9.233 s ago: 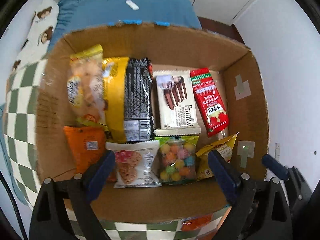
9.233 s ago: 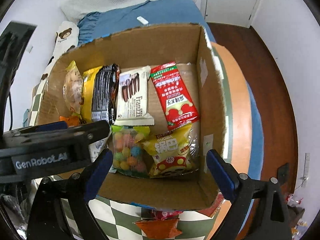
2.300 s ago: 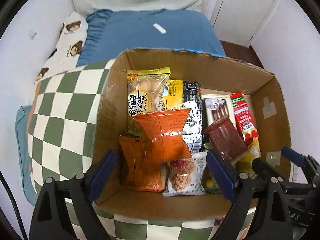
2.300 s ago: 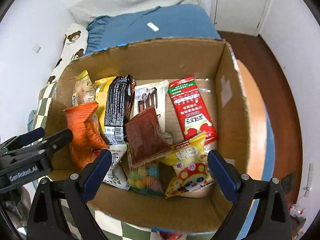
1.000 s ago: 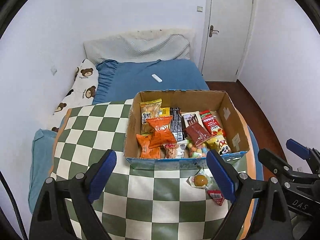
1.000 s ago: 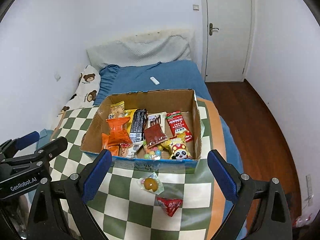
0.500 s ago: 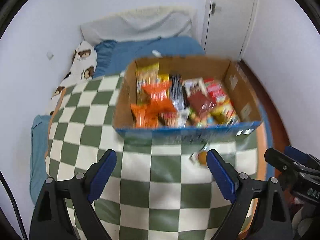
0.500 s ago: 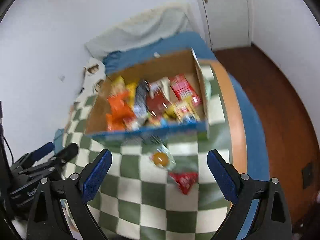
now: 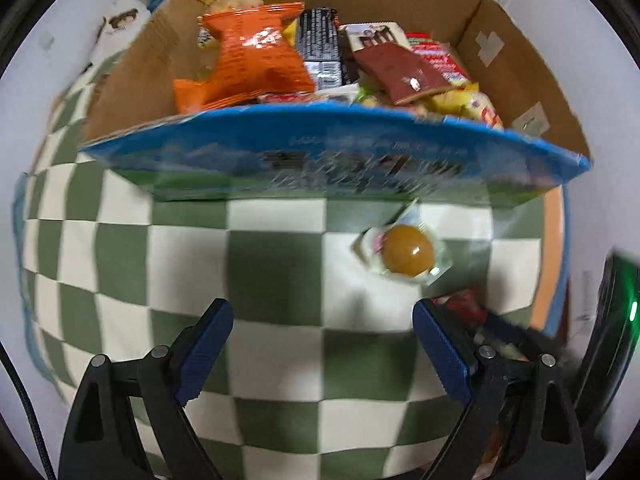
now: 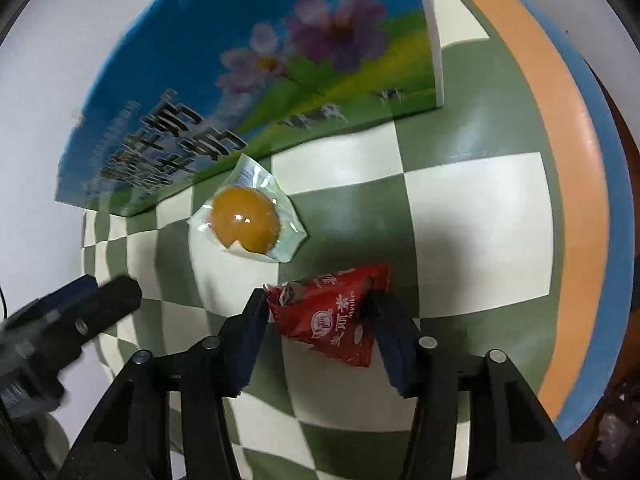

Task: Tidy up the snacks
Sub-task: 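Grasp the wrapped egg snack with left tool while right tool grasps red candy packet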

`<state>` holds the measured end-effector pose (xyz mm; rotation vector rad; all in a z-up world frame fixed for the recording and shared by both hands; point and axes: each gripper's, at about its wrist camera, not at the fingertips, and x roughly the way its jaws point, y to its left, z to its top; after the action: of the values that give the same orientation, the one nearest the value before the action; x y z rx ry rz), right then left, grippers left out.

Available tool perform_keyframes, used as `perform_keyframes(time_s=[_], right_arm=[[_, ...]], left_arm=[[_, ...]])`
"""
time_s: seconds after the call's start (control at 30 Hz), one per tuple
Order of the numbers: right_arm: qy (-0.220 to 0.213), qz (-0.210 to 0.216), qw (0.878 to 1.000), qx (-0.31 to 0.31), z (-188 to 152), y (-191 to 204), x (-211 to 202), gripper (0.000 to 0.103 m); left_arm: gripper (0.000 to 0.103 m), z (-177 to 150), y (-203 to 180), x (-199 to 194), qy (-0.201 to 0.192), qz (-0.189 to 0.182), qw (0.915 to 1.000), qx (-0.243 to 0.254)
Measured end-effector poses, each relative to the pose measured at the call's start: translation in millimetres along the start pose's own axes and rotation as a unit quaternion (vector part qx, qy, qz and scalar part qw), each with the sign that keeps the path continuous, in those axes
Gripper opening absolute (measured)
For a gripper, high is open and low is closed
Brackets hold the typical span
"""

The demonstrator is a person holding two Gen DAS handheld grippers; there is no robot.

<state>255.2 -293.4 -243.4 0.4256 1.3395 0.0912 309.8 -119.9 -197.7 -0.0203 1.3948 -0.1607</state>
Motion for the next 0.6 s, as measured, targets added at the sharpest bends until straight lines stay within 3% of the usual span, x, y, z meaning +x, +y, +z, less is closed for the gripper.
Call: perform_keyframes(time_s=[0.1,0.27,0.5,0.53,0.6], right_arm=[[-0.012,-0.022,1.0,-0.006,-8.4,-5.4,-6.4,0.052],[-0.011,-0.043,0.999,0.003,-15.1,-22.7,-12.6,0.052],[-0.016,-0.05,0.998,0.023,-18.9,-33.6,-14.3,0.052],[-0.017,-0.051,0.998,0.023,-19.9,-33.3,-13.5,0.052],[-0.017,-0.053,0.998,0.022,-20.3,-33.8,-13.7,0.053]], left_arm=[[0.092,9.0,-11.7,0.5,-0.013,-0.015,0.9998,0.006],[0.07,26.4,-46.1,23.5,0.005,-0.017,0.9986,0.051],[0.067,28.9,-79.3,66.7,0.044,0.015,0.9933,0.106],[0.055,27.9,-81.1,69.7,0.044,0.022,0.9922,0.114],[0.051,24.6,-81.4,71.2,0.041,0.028,0.991,0.125]])
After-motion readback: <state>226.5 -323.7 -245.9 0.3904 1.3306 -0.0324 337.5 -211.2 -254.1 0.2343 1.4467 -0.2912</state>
